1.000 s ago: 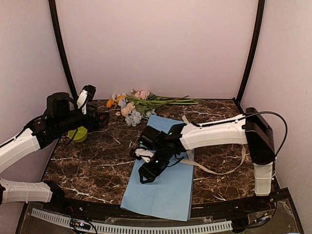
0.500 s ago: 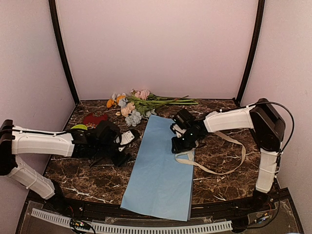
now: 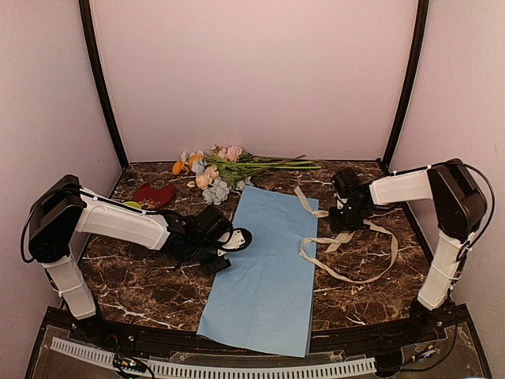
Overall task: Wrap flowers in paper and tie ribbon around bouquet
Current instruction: Adjust the folded wrapping paper at the center of the board.
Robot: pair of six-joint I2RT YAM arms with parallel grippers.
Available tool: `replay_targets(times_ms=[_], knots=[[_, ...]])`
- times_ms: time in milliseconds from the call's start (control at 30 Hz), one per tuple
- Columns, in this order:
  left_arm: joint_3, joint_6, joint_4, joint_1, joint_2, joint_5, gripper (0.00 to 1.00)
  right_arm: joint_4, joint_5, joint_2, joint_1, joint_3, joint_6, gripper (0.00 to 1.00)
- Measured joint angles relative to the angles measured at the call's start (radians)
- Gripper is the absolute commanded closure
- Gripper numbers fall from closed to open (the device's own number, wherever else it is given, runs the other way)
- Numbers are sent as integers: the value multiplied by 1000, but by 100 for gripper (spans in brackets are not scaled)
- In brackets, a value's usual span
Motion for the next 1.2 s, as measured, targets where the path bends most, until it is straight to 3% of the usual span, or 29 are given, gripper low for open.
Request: replay_targets(times_ms=[267,433,600,800,1000,1200], knots=[[27,2,-29,14,10,-3,38,-43,156,-1,-256,9,-53,66],[37,-1,-74,45,-27,0,29,-134,211,-17,-273,82,-100,62],[-55,16,-101,-22,-291,126,27,-199,172,-161,-86,126,-153,60],[-121,41,-237,-295,-546,266,18,-236,34,-229,250,109,-114,57],[-140,68,-366,-546,-500,229,19,-267,-68,-219,445,-11,-23,54],[-156,94,-427,-593,-371,157,19,-241,-120,-157,524,-58,45,50]])
